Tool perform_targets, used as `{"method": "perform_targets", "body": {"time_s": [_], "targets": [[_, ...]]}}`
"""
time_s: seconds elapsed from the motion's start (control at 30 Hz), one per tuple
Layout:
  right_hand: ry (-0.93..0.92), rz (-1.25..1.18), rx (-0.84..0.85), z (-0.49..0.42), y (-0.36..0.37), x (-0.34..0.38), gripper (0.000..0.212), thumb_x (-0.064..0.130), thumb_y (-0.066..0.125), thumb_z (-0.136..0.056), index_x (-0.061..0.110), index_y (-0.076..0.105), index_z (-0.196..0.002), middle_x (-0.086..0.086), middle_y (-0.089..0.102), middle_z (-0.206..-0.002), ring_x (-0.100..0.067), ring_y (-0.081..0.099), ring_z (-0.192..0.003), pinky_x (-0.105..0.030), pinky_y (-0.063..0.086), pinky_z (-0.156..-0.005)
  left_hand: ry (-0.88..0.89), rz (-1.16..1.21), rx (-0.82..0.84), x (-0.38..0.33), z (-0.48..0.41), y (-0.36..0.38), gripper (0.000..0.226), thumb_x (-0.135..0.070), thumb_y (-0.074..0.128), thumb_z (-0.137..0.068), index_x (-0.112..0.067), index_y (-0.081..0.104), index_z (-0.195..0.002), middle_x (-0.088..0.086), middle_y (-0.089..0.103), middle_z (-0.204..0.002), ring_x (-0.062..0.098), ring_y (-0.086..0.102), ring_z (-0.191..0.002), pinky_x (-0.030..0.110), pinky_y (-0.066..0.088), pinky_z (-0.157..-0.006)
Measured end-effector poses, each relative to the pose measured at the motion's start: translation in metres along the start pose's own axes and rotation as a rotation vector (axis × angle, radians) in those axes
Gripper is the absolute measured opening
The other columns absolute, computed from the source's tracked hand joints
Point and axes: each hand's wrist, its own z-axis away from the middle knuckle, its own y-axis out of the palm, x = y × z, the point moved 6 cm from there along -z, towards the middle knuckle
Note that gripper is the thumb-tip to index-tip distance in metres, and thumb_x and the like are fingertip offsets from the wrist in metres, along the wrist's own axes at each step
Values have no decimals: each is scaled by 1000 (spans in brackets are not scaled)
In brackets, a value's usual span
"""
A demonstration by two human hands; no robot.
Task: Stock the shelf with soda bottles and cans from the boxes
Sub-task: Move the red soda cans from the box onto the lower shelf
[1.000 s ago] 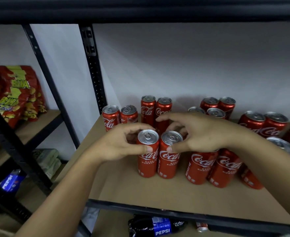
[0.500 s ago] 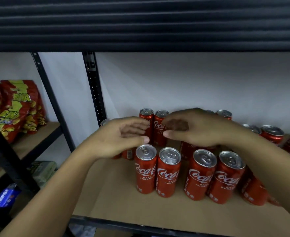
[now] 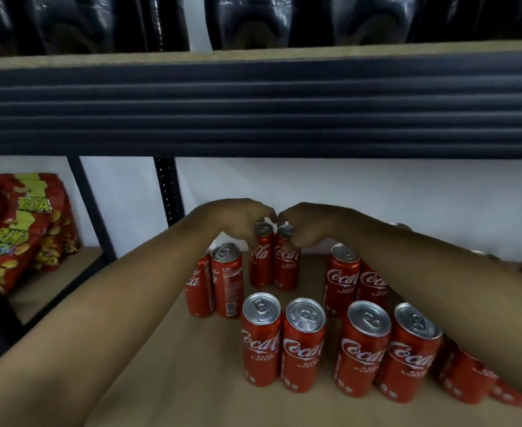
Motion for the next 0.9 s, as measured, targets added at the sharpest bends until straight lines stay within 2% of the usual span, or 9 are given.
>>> {"method": "perform_targets", "body": {"time_s": [0.1, 0.23, 0.4, 0.57, 0.63, 0.73, 0.8, 0.83, 0.9], "targets": [[-16, -45, -33, 0, -1, -3, 47, 31, 77, -86, 19, 62, -129, 1, 63, -124, -17, 60, -109, -34, 54, -92, 42, 3, -15, 0, -2, -3, 61, -42, 88, -70, -28, 65, -125, -4, 69, -118, 17, 68, -99, 43, 59, -88], [-57, -56, -42, 11, 0, -6, 49, 32, 76, -88, 24, 60, -134, 5, 59, -129, -14, 54, -110, -28, 46, -85, 49, 78, -13, -4, 7, -3, 52, -55, 89, -64, -29, 70, -105, -8, 75, -88, 6, 72, -71, 34, 61, -73], [-66, -102, -31, 30, 4, -10, 50, 33, 76, -89, 27, 59, -135, 7, 61, -131, -14, 58, -111, -29, 51, -90, 101, 8, -90, -20, 19, -3, 48, -62, 86, -66, -29, 69, -98, -13, 63, -81, 6, 60, -74, 24, 42, -59], [-68, -92, -9, 42, 5, -10, 52, 43, 75, -88, 29, 58, -136, 10, 61, -128, -10, 56, -107, -27, 45, -86, 117, -11, -150, -28, 26, 1, 53, -76, 79, -63, -28, 66, -82, -10, 63, -73, 8, 61, -70, 30, 48, -57], [-67, -93, -6, 45, 7, -11, 54, 44, 74, -88, 29, 57, -137, 11, 60, -130, -8, 54, -105, -26, 43, -85, 94, -39, -179, -31, 28, 4, 57, -79, 76, -64, -25, 64, -78, -7, 63, -68, 12, 62, -67, 29, 43, -54], [-63, -113, 3, 49, 9, -12, 57, 46, 73, -89, 31, 54, -140, 9, 59, -135, -7, 54, -106, -25, 43, -88, 80, -56, -201, -34, 33, 4, 63, -82, 72, -66, -22, 67, -84, -7, 66, -72, 13, 63, -68, 26, 41, -56], [-60, -130, 19, 53, 11, -12, 63, 45, 74, -89, 33, 47, -145, 8, 56, -142, -11, 55, -114, -27, 44, -92, 89, -7, -136, -32, 37, 3, 73, -81, 73, -66, -24, 69, -113, -10, 71, -99, 11, 65, -85, 28, 53, -69], [-52, -139, 27, 55, 11, -13, 68, 43, 74, -89, 34, 42, -148, 7, 54, -145, -14, 56, -120, -29, 46, -96, 99, 20, -91, -31, 39, 2, 78, -77, 76, -68, -28, 63, -128, -10, 69, -111, 10, 64, -93, 30, 57, -78], [-29, -147, 34, 57, 10, -13, 75, 40, 75, -89, 34, 35, -152, 5, 51, -149, -18, 55, -127, -32, 47, -101, 123, 39, -37, -31, 41, 1, 73, -63, 80, -72, -34, 57, -135, -11, 66, -120, 9, 64, -96, 34, 60, -82]]}}
